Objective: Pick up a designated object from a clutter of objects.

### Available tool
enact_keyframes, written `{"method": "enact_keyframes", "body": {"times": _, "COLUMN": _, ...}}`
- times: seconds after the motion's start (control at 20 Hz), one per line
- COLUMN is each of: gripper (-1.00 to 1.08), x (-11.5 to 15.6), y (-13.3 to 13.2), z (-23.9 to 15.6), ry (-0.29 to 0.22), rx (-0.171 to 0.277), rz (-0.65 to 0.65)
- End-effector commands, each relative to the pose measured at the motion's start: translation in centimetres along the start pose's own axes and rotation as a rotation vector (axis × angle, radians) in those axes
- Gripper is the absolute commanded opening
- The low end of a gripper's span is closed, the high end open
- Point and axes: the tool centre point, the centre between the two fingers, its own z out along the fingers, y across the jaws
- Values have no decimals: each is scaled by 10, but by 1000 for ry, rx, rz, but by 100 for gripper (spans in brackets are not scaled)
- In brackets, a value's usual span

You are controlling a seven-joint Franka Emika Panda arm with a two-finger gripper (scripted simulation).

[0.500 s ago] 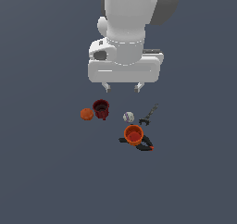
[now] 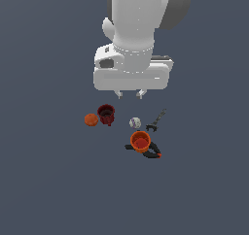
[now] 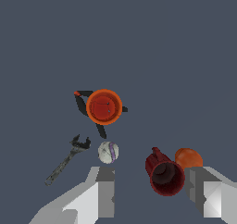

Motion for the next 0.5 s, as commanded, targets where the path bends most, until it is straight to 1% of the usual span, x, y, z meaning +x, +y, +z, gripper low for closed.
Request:
{"method": "enact_keyframes", "body": {"times": 0.0, "gripper": 28, "x": 3, "y": -2, "z": 5, "ry": -22, "rx": 0, "rz": -10}}
{"method": "enact_keyframes", "body": {"times": 0.2, "gripper": 28, "x": 11, "y": -7, "z": 16, "ry": -73, "rx": -1, "rz": -32}}
{"method": "enact_keyframes", "body": {"times": 0.45, "gripper": 28, "x": 23, "y": -15, "z": 36, "ry": -160, "rx": -2, "rz": -70}}
